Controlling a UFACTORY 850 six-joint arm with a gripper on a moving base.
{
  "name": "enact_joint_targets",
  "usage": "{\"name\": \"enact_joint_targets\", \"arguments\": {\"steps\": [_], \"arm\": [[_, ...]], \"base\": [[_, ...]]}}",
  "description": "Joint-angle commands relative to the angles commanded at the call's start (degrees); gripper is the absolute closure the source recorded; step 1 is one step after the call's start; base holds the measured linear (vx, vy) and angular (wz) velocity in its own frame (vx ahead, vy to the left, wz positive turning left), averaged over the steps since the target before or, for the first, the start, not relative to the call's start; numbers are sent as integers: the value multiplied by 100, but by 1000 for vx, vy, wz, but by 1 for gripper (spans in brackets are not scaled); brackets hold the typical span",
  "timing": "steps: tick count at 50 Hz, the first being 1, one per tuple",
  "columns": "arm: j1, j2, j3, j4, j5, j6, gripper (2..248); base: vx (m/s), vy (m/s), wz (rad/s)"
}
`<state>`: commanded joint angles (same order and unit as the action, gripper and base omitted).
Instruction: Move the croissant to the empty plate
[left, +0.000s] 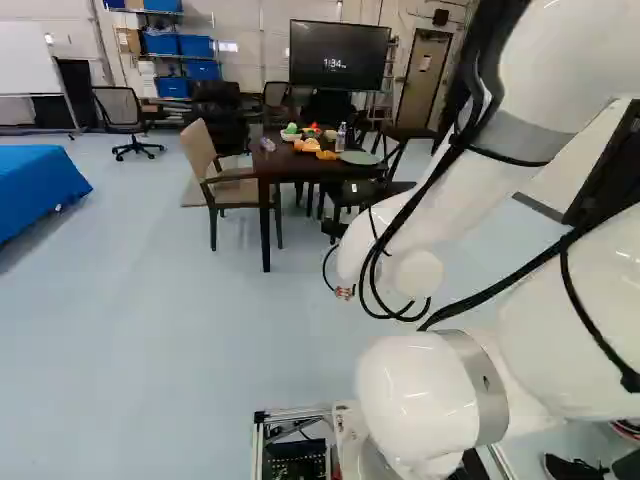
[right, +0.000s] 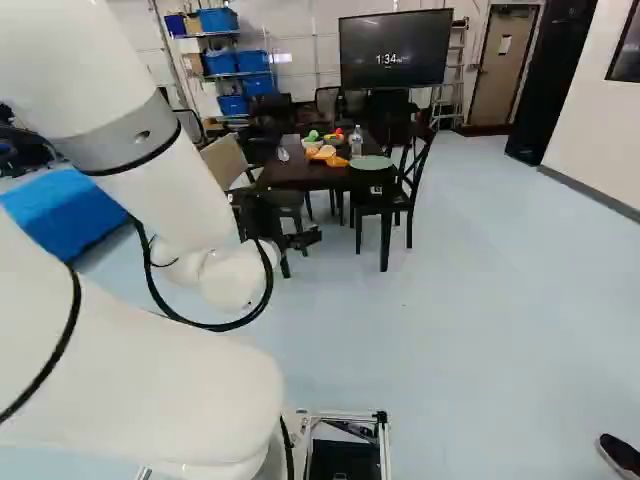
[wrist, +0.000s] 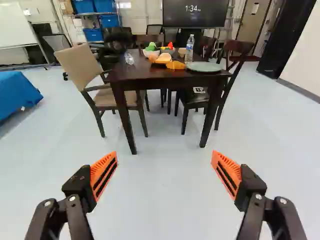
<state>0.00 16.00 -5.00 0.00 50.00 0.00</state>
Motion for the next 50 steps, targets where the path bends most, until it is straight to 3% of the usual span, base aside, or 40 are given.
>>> {"name": "enact_joint_targets", "arguments": {"steps": [50], "arm": [[0,0,0,0,0,0,3]], "base": [[169,-1,-27]]}}
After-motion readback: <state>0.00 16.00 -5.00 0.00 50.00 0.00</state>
